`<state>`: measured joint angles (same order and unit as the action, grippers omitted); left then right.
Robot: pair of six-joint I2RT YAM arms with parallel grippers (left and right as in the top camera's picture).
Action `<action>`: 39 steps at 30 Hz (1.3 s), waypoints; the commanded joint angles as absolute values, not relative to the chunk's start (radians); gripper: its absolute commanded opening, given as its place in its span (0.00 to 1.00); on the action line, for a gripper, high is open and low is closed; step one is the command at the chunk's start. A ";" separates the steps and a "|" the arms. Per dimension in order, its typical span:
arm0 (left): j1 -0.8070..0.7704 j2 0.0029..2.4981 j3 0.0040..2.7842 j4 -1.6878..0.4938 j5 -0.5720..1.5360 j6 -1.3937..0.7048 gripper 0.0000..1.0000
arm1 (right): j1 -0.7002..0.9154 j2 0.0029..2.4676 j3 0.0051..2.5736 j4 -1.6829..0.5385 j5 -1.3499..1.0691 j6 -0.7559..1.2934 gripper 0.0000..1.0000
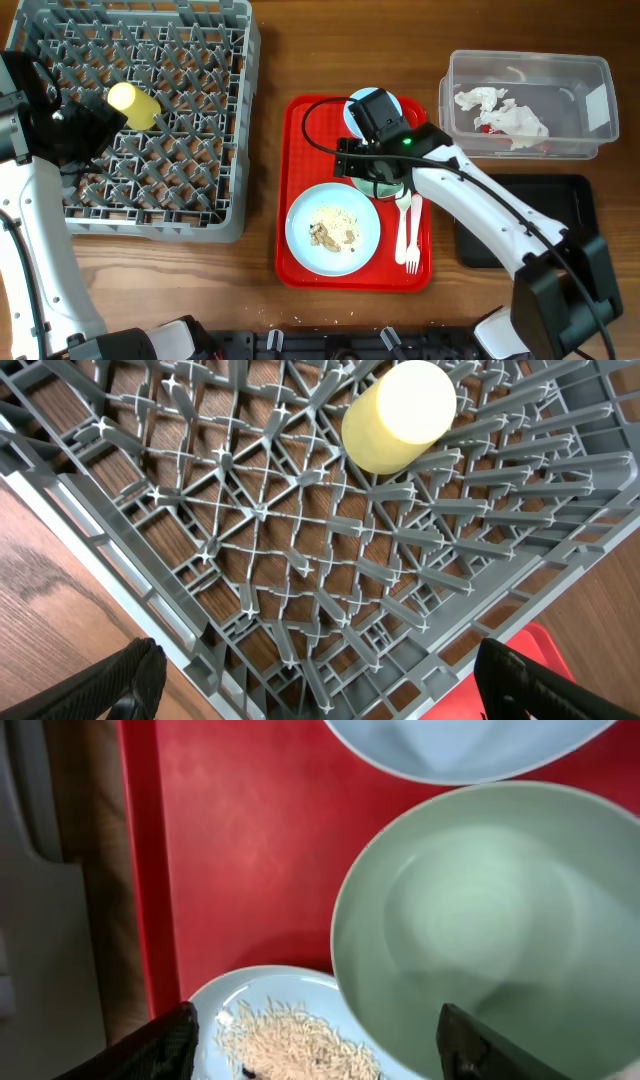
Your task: Sort waste into correct bins and load items into the dishwasher rack
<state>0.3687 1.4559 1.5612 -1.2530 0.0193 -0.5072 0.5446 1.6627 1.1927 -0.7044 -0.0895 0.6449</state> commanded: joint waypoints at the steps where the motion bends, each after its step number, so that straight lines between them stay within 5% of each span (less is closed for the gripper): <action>1: 0.373 1.455 1.562 -1.250 0.010 -0.514 1.00 | 0.492 1.497 1.299 -0.761 -0.068 0.653 0.89; 3: 0.373 1.455 1.562 -1.250 0.010 -0.514 1.00 | 0.424 1.402 1.345 -0.824 -0.002 0.650 1.00; 15: 0.373 1.455 1.562 -1.250 0.009 -0.513 1.00 | -0.068 1.166 1.348 -1.097 0.350 0.651 1.00; 26: 0.373 1.455 1.562 -1.250 0.022 -0.514 1.00 | -0.079 1.212 1.348 -1.112 0.339 0.655 1.00; 32: 0.360 1.455 1.562 -1.351 0.539 -0.474 1.00 | -0.079 1.222 1.348 -1.112 0.339 0.655 1.00; 35: 0.250 1.455 1.562 -1.349 0.730 -0.363 1.00 | -0.079 1.222 1.348 -1.112 0.339 0.655 1.00; 39: -0.036 1.456 1.562 -1.283 0.704 -0.364 1.00 | -0.079 1.222 1.348 -1.112 0.339 0.655 1.00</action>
<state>0.1555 1.4559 1.5612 -1.3357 0.6109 -0.4126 -0.0757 1.2186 1.3491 -1.1145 0.3187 0.6506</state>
